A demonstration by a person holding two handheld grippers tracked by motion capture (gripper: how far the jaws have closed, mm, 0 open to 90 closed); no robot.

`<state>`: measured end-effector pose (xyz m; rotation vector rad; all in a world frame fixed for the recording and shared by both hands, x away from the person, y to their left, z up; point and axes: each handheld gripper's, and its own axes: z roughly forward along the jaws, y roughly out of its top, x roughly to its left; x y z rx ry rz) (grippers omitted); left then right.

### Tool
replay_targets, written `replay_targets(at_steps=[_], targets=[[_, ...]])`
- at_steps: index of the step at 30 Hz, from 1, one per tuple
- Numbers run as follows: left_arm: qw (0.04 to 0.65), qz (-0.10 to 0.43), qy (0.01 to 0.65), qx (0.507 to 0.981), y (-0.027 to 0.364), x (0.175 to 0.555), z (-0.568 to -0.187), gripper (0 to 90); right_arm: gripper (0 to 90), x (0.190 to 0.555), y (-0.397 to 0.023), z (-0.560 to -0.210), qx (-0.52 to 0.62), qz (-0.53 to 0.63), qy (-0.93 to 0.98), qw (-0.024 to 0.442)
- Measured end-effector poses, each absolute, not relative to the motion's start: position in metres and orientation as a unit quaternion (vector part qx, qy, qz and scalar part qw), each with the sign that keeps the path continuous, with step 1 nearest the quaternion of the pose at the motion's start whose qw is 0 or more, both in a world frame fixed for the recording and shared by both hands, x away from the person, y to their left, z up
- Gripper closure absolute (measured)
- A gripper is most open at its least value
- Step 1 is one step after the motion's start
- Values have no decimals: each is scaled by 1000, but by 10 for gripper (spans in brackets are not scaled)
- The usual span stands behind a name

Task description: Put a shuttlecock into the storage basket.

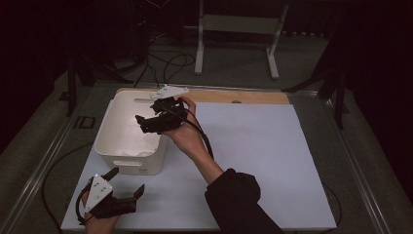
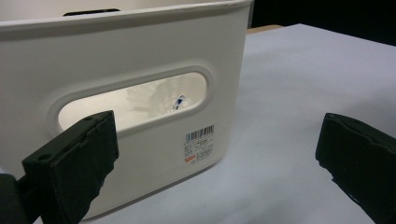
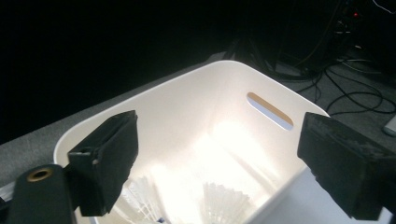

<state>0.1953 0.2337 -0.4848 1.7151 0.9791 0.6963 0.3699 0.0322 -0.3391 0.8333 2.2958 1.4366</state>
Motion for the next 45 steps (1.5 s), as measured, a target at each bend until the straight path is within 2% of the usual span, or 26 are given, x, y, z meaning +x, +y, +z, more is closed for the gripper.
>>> replay_targets(at_steps=[31, 45], targets=[[500, 289, 405, 709, 234, 195, -485, 0, 96, 368, -12, -357, 315, 480, 796, 194], [500, 289, 405, 709, 233, 195, -485, 0, 89, 362, -33, -370, 329, 478, 791, 194]])
